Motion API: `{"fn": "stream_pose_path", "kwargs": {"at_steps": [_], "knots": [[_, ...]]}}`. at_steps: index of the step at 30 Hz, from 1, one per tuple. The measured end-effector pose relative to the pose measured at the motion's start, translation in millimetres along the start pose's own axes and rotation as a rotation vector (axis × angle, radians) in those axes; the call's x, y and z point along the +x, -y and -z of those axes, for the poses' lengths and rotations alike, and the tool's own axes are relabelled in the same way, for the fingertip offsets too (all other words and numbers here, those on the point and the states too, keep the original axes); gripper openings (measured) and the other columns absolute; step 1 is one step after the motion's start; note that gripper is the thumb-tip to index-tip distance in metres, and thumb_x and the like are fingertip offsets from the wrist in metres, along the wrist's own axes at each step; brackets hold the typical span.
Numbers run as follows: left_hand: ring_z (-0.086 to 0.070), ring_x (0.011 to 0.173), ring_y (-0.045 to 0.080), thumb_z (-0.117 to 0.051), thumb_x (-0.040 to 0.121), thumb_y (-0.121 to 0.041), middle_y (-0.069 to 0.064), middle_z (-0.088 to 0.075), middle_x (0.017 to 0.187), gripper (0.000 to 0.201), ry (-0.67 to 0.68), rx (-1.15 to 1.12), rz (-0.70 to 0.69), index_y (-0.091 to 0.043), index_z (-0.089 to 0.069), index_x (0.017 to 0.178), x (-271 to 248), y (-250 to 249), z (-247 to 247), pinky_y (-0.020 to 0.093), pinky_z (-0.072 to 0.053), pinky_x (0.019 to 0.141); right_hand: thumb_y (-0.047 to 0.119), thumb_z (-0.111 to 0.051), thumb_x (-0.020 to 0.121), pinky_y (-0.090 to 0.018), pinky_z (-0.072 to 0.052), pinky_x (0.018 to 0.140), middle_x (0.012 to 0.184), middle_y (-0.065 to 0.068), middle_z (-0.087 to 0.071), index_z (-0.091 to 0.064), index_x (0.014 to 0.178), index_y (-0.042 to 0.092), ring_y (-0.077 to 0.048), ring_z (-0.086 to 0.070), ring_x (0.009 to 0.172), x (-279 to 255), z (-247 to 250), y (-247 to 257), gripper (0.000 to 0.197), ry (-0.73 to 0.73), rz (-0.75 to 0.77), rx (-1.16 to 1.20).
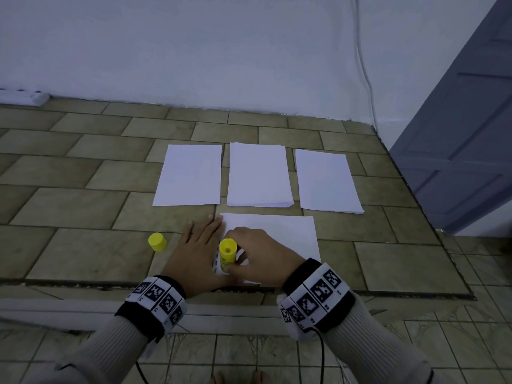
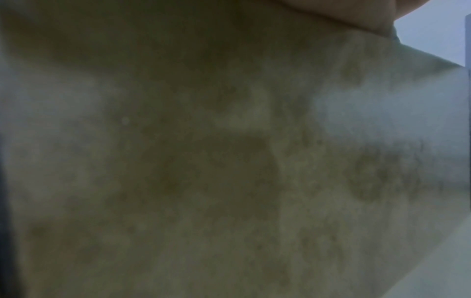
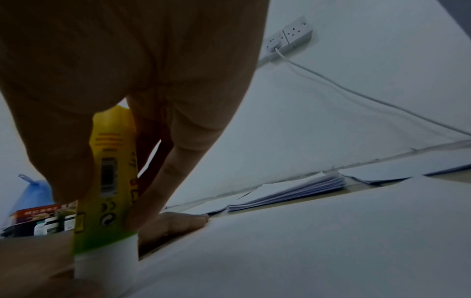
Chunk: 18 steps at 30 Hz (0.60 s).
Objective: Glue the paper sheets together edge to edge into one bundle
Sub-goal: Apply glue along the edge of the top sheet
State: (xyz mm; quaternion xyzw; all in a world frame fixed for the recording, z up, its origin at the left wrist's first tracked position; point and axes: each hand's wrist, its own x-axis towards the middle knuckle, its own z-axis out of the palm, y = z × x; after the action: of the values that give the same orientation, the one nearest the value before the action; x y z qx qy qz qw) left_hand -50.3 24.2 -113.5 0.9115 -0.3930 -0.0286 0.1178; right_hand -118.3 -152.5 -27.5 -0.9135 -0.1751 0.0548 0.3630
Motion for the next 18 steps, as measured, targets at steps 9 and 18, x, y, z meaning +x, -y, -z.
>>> {"fn": "stream_pose_path", "kwargs": {"at_steps": [9, 18], "knots": [[0.004, 0.150, 0.014, -0.019, 0.060, -0.103, -0.002, -0.008, 0.163, 0.129, 0.072, 0.081, 0.041, -0.017, -0.012, 0.156, 0.9, -5.8, 10.1, 0.046, 0.007, 0.120, 0.011, -0.069, 0.083, -0.035, -0.049, 0.076, 0.095, -0.013, -0.061, -0.059, 0.095, 0.001, -0.022, -0.056, 0.084, 36.5, 24.7, -16.6, 0.018, -0.045, -0.016, -0.069], [0.009, 0.149, 0.012, -0.009, 0.055, -0.104, -0.002, 0.004, 0.163, 0.137, 0.101, 0.062, 0.070, -0.011, -0.005, 0.156, 0.8, -7.9, 14.4, 0.043, 0.012, 0.119, 0.012, -0.070, 0.080, -0.034, -0.047, 0.078, 0.095, -0.014, -0.064, -0.057, 0.095, 0.001, -0.029, -0.059, 0.088, 70.3, 41.4, -30.4, 0.022, -0.092, -0.183, -0.125]]}}
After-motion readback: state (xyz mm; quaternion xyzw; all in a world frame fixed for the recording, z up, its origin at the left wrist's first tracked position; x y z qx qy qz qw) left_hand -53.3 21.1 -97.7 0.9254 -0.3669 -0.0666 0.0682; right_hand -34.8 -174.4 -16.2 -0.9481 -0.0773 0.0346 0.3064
